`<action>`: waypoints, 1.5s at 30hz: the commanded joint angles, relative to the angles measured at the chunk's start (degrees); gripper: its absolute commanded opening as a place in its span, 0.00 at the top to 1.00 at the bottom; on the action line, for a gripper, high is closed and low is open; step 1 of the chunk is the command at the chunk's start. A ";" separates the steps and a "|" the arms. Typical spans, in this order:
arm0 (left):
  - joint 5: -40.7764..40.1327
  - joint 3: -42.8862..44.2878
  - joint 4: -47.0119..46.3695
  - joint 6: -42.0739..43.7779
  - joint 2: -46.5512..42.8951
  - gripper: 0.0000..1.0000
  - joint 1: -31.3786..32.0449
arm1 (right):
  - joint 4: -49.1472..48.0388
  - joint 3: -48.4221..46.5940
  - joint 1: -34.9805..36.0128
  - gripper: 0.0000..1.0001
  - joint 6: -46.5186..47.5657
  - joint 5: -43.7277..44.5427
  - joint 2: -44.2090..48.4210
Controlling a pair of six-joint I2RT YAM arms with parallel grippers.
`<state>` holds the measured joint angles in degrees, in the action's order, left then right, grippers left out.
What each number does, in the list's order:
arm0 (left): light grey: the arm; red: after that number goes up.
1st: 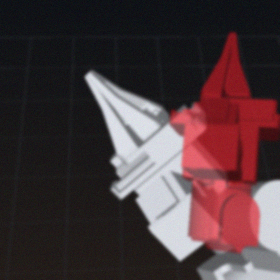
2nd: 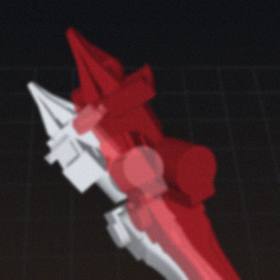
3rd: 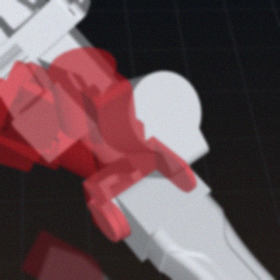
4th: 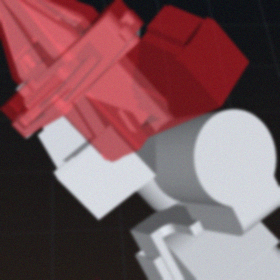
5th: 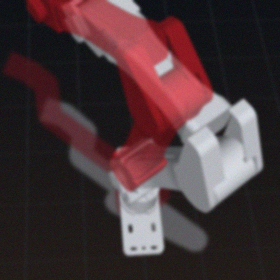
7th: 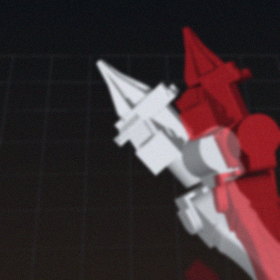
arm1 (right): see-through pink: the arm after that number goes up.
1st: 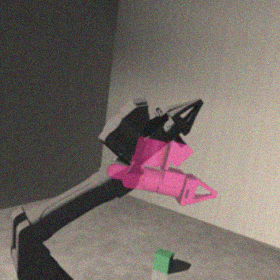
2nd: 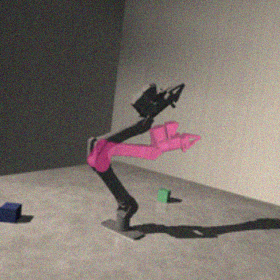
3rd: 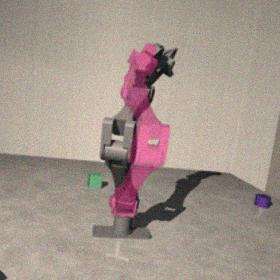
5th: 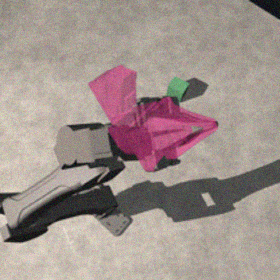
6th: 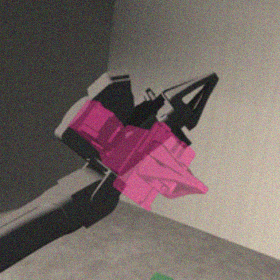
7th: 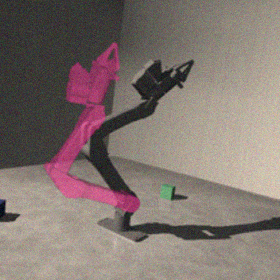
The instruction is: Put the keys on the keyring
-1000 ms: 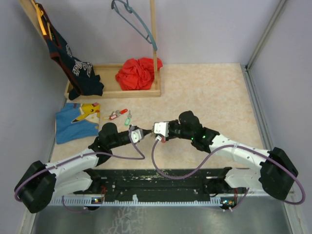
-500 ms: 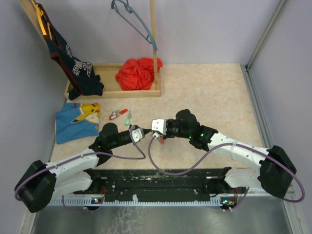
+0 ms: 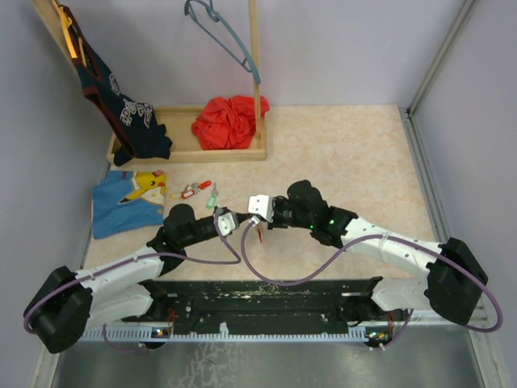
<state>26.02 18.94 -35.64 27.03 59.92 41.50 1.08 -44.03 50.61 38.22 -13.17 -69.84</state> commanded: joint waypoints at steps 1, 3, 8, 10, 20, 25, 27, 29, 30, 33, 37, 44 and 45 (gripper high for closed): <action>0.40 1.27 -1.89 -0.36 -1.10 1.00 0.43 | -1.13 -3.16 0.74 1.00 -1.13 0.72 0.15; 0.21 1.27 -1.89 -0.16 -1.12 1.00 0.43 | -1.21 -3.17 0.81 1.00 -1.05 0.69 0.15; -0.36 1.28 -1.89 0.17 -0.95 1.00 0.43 | -1.25 -3.25 0.81 1.00 -1.14 0.56 0.06; -0.36 1.26 -1.89 0.11 -0.96 1.00 0.43 | -1.25 -3.34 0.81 1.00 -1.31 0.46 0.07; 0.85 1.62 -1.74 0.12 -0.28 1.00 0.38 | -1.25 -3.74 0.81 1.00 -2.41 0.38 -0.45; 0.40 1.12 -1.76 0.21 -1.18 1.00 0.43 | -0.91 -4.21 0.81 1.00 -3.23 1.49 -0.98; 0.18 0.85 -1.65 0.22 -1.52 1.00 0.43 | -0.82 -4.35 0.81 1.00 -3.49 1.91 -1.14; 0.15 0.66 -1.63 0.27 -1.80 1.00 0.43 | -0.65 -4.48 0.81 1.00 -3.66 2.07 -1.17; 0.08 0.58 -1.58 0.30 -1.80 1.00 0.43 | -0.70 -4.48 0.81 1.00 -3.69 2.08 -1.17; -0.02 0.57 -1.45 0.39 -1.83 1.00 0.43 | -0.71 -4.56 0.81 1.00 -3.85 1.96 -1.17; 0.23 0.70 -1.40 0.34 -1.70 1.00 0.43 | -0.55 -4.65 0.81 1.00 -4.04 1.73 -1.18; 0.73 1.35 -1.01 0.23 -0.60 1.00 0.43 | -0.54 -4.75 0.81 1.00 -4.32 1.17 -1.09; 0.71 1.35 -1.01 0.25 -0.55 1.00 0.43 | -0.52 -4.83 0.81 1.00 -4.39 1.13 -1.04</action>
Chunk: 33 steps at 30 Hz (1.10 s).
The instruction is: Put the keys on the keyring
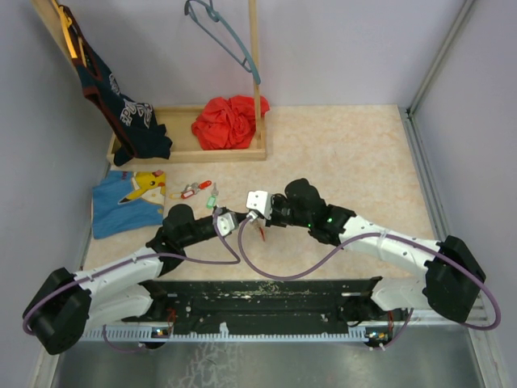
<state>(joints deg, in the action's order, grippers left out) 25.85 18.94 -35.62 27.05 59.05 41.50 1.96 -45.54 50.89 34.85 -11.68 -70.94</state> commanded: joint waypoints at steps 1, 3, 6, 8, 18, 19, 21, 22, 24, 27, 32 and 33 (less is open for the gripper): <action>0.87 1.42 -1.03 0.28 0.47 1.00 0.43 | -1.38 -3.33 0.57 1.00 -1.08 -0.42 0.09; 0.57 1.45 -1.03 0.25 0.62 1.00 0.43 | -1.35 -3.33 0.52 1.00 -1.02 -0.58 0.10; 0.12 1.49 -1.03 0.21 0.81 1.00 0.43 | -1.38 -3.24 0.52 1.00 -1.04 -0.69 0.10; -0.21 1.53 -1.03 0.15 0.74 1.00 0.43 | -1.33 -3.24 0.52 1.00 -1.07 -0.67 0.03; -2.63 0.65 -1.30 -0.63 -0.53 1.00 0.43 | -1.30 -3.33 0.52 1.00 -1.94 1.66 -0.21; -3.28 0.38 -1.30 -1.13 -0.71 1.00 0.43 | -1.38 -3.33 0.52 1.00 -2.33 1.86 -0.02; -4.67 -0.13 -1.45 -2.69 -1.06 1.00 0.43 | -1.94 -2.89 0.57 1.00 -3.27 2.18 0.36; -5.08 -0.56 -1.66 -3.38 -1.18 1.00 0.43 | -2.28 -2.50 0.57 1.00 -3.60 2.35 0.62; -6.87 -1.25 -2.28 -5.30 -1.79 1.00 0.43 | -3.01 -1.84 0.53 1.00 -4.48 3.18 1.24; -11.81 -2.29 -2.19 -9.22 -3.15 1.00 0.43 | -3.07 -1.22 0.52 1.00 -5.41 4.83 2.10; -18.93 -3.47 -2.62 -13.97 -2.11 1.00 0.36 | -3.51 0.68 0.52 1.00 -6.53 5.67 5.49; -19.59 -3.43 -2.66 -14.94 -1.31 1.00 0.34 | -3.59 0.97 0.52 1.00 -6.88 5.58 6.32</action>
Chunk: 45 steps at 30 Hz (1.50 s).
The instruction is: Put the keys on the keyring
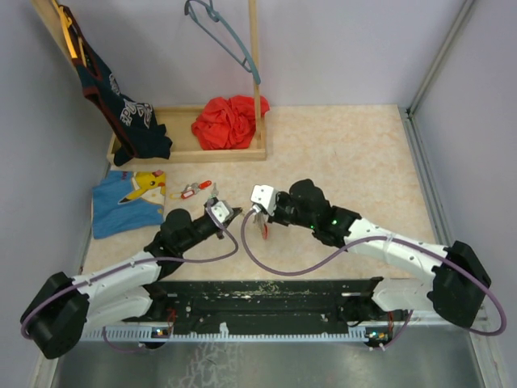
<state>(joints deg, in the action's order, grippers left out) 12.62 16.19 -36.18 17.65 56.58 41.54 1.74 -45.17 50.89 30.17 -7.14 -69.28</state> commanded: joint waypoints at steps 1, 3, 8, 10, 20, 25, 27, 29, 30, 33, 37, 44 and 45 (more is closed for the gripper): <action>-6.62 -0.63 -2.39 -6.45 2.16 1.00 0.30 | -3.21 0.97 0.52 1.00 -2.74 0.96 5.35; -6.58 -0.23 -2.85 -7.96 4.77 1.00 0.30 | -2.75 1.41 0.52 1.00 -3.38 1.02 6.82; -3.25 2.54 -5.07 -11.92 14.26 1.00 0.21 | -2.27 3.06 0.52 1.00 -4.73 1.52 10.83; -1.00 3.44 -7.96 -13.56 18.56 1.00 0.21 | -2.14 3.75 0.52 1.00 -5.17 1.64 12.21; 5.94 8.59 -21.58 -16.51 35.63 0.91 0.21 | -1.89 5.87 0.52 1.00 -6.53 2.09 14.88; 4.91 8.21 -24.07 -17.29 36.58 0.76 0.21 | -1.49 5.73 0.52 1.00 -6.53 1.61 14.21; 3.35 7.10 -23.78 -16.66 34.77 0.70 0.08 | -1.38 5.62 0.53 1.00 -6.53 1.34 13.85; 1.97 5.86 -22.39 -16.01 32.06 0.64 -0.37 | -1.60 5.62 0.52 1.00 -6.60 0.91 13.37; 0.92 5.10 -21.75 -15.97 30.40 0.62 -0.40 | -1.71 5.55 0.52 1.00 -6.62 0.65 13.07; -0.12 2.20 -20.98 -14.45 24.19 0.59 -0.49 | -2.10 5.36 0.53 1.00 -6.75 0.26 12.25; 4.08 -0.18 -19.04 -12.18 15.69 0.52 -0.49 | -3.01 5.01 0.52 1.00 -7.12 -0.60 11.13; 15.29 0.10 -17.64 -10.82 7.96 0.47 -0.49 | -4.17 4.67 0.52 1.00 -7.92 -1.24 9.07; 16.97 0.28 -17.51 -10.48 7.60 0.47 -0.47 | -4.46 4.70 0.52 1.00 -8.00 -1.29 9.04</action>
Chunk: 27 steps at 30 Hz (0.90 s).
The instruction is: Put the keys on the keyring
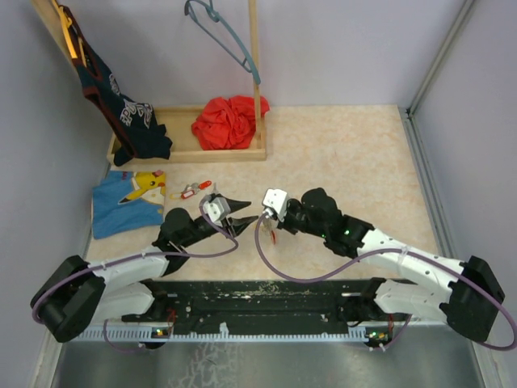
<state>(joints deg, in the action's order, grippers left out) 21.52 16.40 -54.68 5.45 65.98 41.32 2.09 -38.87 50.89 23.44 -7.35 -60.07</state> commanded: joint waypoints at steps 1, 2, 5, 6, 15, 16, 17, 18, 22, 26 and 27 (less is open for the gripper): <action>9.62 0.22 1.10 2.27 -2.03 0.47 -0.27 | -5.03 -1.64 0.52 1.00 -1.33 -1.03 -0.22; 11.14 0.29 1.14 2.96 -2.07 0.47 -0.25 | -5.40 -1.57 0.52 1.00 -1.42 -1.06 -0.34; 13.88 0.81 1.48 4.02 -1.62 0.47 -0.22 | -5.90 -1.47 0.52 1.00 -1.56 -1.33 -0.55; 14.48 1.09 1.70 4.23 -1.36 0.47 -0.24 | -5.99 -1.49 0.53 1.00 -1.62 -1.36 -0.63; 13.00 3.43 1.93 5.84 1.70 0.55 -0.19 | -6.31 -1.47 0.53 1.00 -1.73 -2.30 -0.95; 12.57 3.64 1.82 5.95 1.96 0.56 -0.19 | -6.31 -1.47 0.52 1.00 -1.80 -2.45 -1.00; 12.21 3.82 1.73 5.89 2.25 0.56 -0.23 | -6.35 -1.49 0.54 1.00 -1.81 -2.57 -1.08; 11.93 4.03 1.68 5.89 2.45 0.56 -0.19 | -6.35 -1.47 0.52 1.00 -1.82 -2.74 -1.10; 12.17 4.56 1.41 5.81 3.33 0.60 -0.20 | -6.55 -1.56 0.53 1.00 -1.99 -3.06 -1.23; 12.14 4.97 1.69 6.04 4.34 0.66 -0.19 | -6.82 -1.58 0.52 1.00 -2.11 -3.36 -1.51; 12.14 5.08 1.94 6.17 4.52 0.67 -0.19 | -6.91 -1.64 0.52 1.00 -2.15 -3.32 -1.53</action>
<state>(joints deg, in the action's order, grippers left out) 33.56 19.59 -52.49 10.68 69.63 41.32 -0.60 -38.87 50.89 22.24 -9.54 -61.60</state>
